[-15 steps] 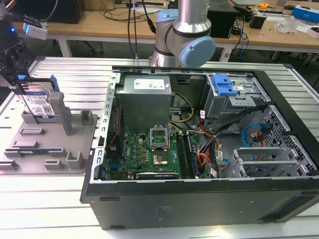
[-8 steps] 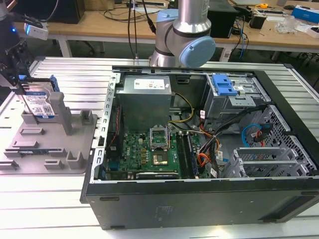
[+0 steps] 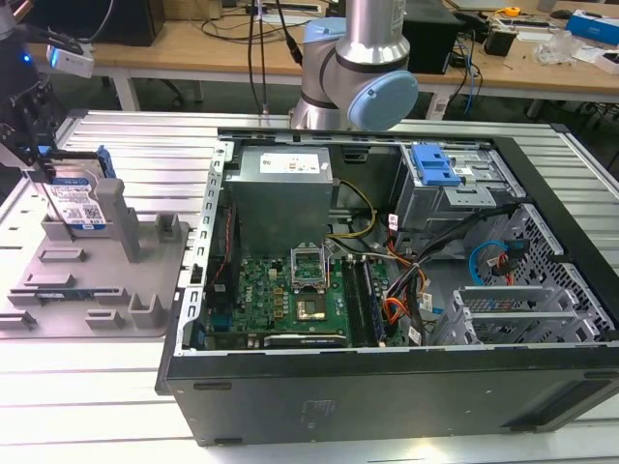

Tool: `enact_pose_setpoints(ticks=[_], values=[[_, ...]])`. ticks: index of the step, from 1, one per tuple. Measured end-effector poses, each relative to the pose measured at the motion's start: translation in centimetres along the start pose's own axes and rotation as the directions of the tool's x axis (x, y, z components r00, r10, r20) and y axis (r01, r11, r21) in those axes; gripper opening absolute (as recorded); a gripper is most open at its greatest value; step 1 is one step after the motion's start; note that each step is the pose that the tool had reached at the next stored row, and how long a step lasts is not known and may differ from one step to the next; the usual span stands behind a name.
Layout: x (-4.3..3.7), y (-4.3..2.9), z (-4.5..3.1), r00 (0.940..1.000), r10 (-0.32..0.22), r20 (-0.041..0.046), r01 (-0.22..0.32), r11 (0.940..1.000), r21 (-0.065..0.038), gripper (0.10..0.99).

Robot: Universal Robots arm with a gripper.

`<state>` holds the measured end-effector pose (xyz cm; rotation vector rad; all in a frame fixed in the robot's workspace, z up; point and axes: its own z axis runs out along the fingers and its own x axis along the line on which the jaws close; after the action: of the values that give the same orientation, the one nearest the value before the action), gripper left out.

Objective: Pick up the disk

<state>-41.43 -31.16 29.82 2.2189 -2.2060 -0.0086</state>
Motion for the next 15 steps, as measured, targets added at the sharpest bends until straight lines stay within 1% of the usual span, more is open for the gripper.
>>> enact_pose_setpoints(ticks=[7, 9, 10, 15], values=[[0.03, 0.0, 0.0, 1.0, 0.0, 0.0006, 0.0, 1.0, 0.0, 0.455], [0.04, 0.0, 0.0, 1.0, 0.0, 0.0006, 0.0, 1.0, 0.0, 0.443], [0.05, 0.0, 0.0, 1.0, 0.0, 0.0006, 0.0, 1.0, 0.0, 0.376], [0.09, 0.0, 0.04, 1.0, 0.0, 0.0007, 0.0, 1.0, 0.0, 0.369]])
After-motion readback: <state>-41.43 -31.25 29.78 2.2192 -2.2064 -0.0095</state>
